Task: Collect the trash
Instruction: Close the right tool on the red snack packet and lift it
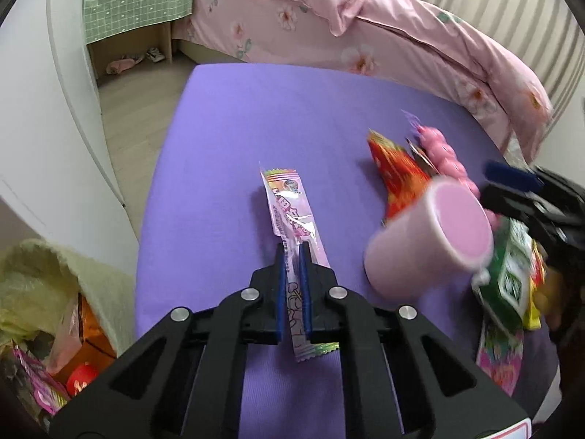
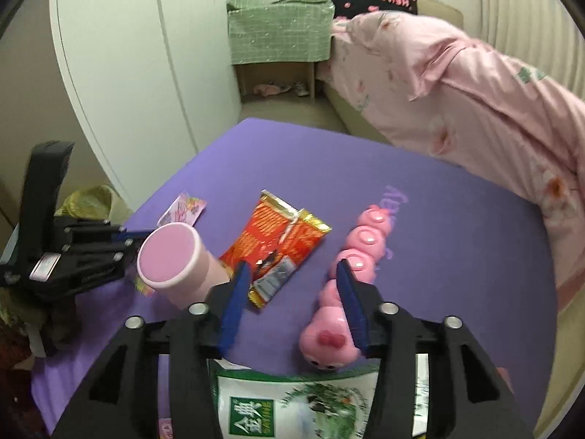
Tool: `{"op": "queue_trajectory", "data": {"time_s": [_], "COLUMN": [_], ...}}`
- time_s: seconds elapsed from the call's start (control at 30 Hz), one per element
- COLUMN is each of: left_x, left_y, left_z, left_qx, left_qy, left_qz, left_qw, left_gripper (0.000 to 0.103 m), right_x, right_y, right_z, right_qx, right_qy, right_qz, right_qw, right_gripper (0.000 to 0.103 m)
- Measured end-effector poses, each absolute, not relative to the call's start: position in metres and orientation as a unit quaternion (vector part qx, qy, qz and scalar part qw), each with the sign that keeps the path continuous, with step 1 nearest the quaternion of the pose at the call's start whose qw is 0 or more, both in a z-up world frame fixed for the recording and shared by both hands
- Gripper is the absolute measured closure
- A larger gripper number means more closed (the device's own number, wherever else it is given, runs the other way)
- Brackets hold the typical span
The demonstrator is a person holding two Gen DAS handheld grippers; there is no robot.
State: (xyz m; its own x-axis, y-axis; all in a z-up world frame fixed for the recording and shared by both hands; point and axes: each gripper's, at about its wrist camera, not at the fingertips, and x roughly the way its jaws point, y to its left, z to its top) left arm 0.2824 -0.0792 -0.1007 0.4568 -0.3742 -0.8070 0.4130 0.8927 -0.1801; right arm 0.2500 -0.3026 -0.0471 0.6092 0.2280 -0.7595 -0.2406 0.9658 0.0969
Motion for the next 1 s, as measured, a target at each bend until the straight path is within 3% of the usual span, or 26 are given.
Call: {"op": "queue_trajectory", "data": {"time_s": [0.33, 0.53, 0.63, 0.7, 0.77, 1.0], "left_x": [0.214, 0.206, 0.206, 0.205, 0.202, 0.188], "left_y": [-0.069, -0.063, -0.061, -0.059, -0.059, -0.061], "left_z": [-0.101, -0.099, -0.098, -0.097, -0.095, -0.075], "left_qx": [0.005, -0.006, -0.015, -0.019, -0.021, -0.017], "left_qy": [0.455, 0.452, 0.451, 0.449, 0.449, 0.431], "left_qz": [-0.232, -0.238, -0.239, -0.241, -0.243, -0.250], "left_qw": [0.860, 0.860, 0.860, 0.860, 0.860, 0.867], "left_gripper": [0.097, 0.097, 0.097, 0.097, 0.097, 0.097], "right_x": [0.305, 0.314, 0.310, 0.306, 0.297, 0.262], "right_y": [-0.310, -0.300, -0.304, -0.307, -0.309, -0.332], "right_z": [-0.071, -0.080, -0.083, -0.083, -0.081, -0.054], "right_qx": [0.132, 0.126, 0.135, 0.133, 0.117, 0.128], "right_qy": [0.455, 0.473, 0.477, 0.479, 0.472, 0.427], "right_qz": [0.079, 0.096, 0.110, 0.112, 0.106, 0.099], "right_qw": [0.877, 0.867, 0.862, 0.860, 0.867, 0.890], "right_gripper": [0.057, 0.057, 0.069, 0.082, 0.088, 0.095]}}
